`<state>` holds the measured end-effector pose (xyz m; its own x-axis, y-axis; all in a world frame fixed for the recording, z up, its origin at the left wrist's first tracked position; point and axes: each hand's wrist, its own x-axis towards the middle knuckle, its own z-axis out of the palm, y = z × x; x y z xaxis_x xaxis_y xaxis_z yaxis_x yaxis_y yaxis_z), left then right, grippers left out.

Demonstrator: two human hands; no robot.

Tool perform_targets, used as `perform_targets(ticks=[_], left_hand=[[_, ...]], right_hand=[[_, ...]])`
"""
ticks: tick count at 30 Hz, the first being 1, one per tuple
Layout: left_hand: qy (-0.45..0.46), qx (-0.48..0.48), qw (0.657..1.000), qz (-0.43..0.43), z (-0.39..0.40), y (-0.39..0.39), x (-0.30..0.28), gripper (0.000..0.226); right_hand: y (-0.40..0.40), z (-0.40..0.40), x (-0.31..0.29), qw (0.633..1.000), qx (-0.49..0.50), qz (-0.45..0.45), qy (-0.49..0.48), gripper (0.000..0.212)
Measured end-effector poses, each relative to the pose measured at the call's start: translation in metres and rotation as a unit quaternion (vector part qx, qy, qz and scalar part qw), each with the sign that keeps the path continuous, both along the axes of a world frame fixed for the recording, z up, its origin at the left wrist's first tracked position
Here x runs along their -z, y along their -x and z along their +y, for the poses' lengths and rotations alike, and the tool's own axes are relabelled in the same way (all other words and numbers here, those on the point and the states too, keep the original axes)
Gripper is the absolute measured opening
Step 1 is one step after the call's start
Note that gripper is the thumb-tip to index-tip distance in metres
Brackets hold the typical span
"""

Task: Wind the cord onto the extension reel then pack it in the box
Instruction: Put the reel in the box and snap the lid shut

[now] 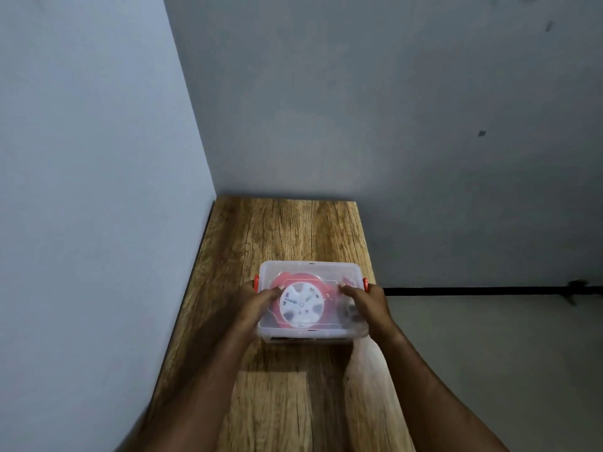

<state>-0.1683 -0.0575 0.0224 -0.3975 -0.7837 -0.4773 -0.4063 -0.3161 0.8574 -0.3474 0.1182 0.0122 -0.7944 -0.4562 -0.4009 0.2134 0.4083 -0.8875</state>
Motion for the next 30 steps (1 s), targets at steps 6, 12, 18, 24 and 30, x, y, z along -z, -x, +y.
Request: perform_targets(ticks=[6, 12, 18, 24, 30], left_hand=[[0.011, 0.023, 1.000, -0.013, -0.022, 0.016, -0.005, 0.052], [0.014, 0.022, 1.000, -0.011, -0.059, 0.038, -0.020, 0.053], [0.012, 0.040, 0.999, -0.006, -0.109, 0.073, -0.038, 0.054], [0.013, 0.036, 0.999, -0.022, -0.159, 0.113, -0.044, 0.041], [0.008, 0.037, 0.999, -0.023, -0.200, 0.151, -0.035, 0.033]], right_hand=[[0.012, -0.024, -0.006, 1.000, 0.000, 0.021, -0.014, 0.041], [0.037, -0.064, -0.023, 0.999, -0.015, 0.030, 0.004, 0.041], [0.069, -0.111, -0.037, 0.998, -0.025, 0.043, 0.033, 0.040], [0.107, -0.164, -0.040, 0.998, -0.017, 0.047, 0.025, 0.029], [0.140, -0.206, -0.032, 0.998, -0.023, 0.056, 0.014, 0.026]])
